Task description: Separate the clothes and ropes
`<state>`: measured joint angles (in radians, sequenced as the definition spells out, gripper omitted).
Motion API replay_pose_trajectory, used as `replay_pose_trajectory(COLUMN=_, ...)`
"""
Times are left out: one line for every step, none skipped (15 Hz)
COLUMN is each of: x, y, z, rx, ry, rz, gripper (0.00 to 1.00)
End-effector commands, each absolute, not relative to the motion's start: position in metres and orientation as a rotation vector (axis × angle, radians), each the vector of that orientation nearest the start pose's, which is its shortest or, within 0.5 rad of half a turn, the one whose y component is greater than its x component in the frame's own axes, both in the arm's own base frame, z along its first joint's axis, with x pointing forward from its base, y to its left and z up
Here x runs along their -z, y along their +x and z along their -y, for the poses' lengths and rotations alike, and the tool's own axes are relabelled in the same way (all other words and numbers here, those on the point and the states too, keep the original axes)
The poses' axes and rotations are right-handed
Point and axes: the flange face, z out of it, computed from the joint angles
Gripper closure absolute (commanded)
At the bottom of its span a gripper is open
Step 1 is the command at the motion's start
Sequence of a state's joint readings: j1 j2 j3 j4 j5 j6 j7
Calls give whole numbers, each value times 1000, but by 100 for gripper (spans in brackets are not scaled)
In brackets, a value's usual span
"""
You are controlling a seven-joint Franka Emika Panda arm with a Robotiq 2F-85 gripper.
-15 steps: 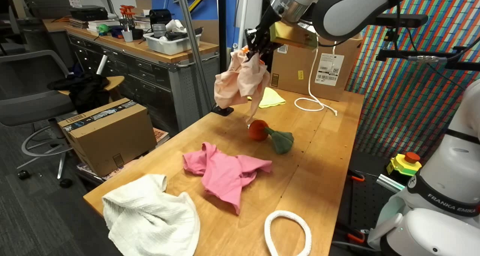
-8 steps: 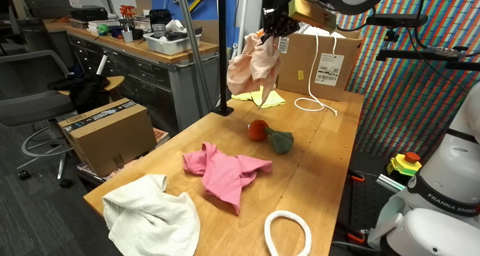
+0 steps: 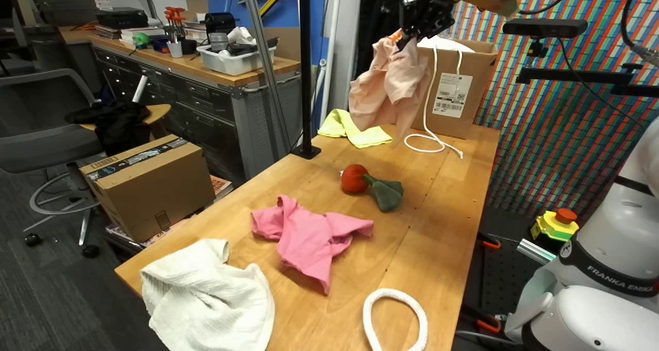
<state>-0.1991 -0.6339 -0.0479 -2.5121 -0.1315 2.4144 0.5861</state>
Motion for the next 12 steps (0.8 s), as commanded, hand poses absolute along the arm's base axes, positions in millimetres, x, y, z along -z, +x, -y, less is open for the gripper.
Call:
replay_pose_trajectory(x=-568, y=351, z=114, rx=790, ry=-2820, rz=-1101, gripper=94)
replay_pose_trajectory(x=-570, y=344, z=117, rx=769, ry=-2823, rz=-1103, gripper=94)
replay_pose_trajectory(x=-571, y=337, z=120, rx=756, ry=-2825, rz=-1107, gripper=94)
replay_pose_trajectory(x=-574, y=329, z=123, rx=730, ry=-2831, rz=-1099, gripper=94)
replay_pose_trajectory(x=-575, y=322, z=126, rx=706, ry=-2842, rz=-1097, gripper=94)
replay_pose_trajectory(x=-575, y=315, z=128, rx=681, ry=-2852, rz=-1093, gripper=94)
replay_pose_trajectory(x=-576, y=308, z=130, rx=654, ry=-2865, rz=-1084, gripper=94)
replay_pose_trajectory(x=-576, y=301, z=131, rx=606, ry=-2878, rz=-1051, gripper=94)
replay_pose_trajectory(x=-575, y=296, z=132, rx=565, ry=-2887, rz=-1029, gripper=94)
replay_pose_trajectory(x=-573, y=290, z=133, rx=521, ry=-2897, rz=-1008, gripper=94)
replay_pose_trajectory(x=-571, y=285, z=135, rx=468, ry=-2907, rz=-978, gripper=94)
replay_pose_trajectory(x=-569, y=279, z=135, rx=423, ry=-2915, rz=-957, gripper=94)
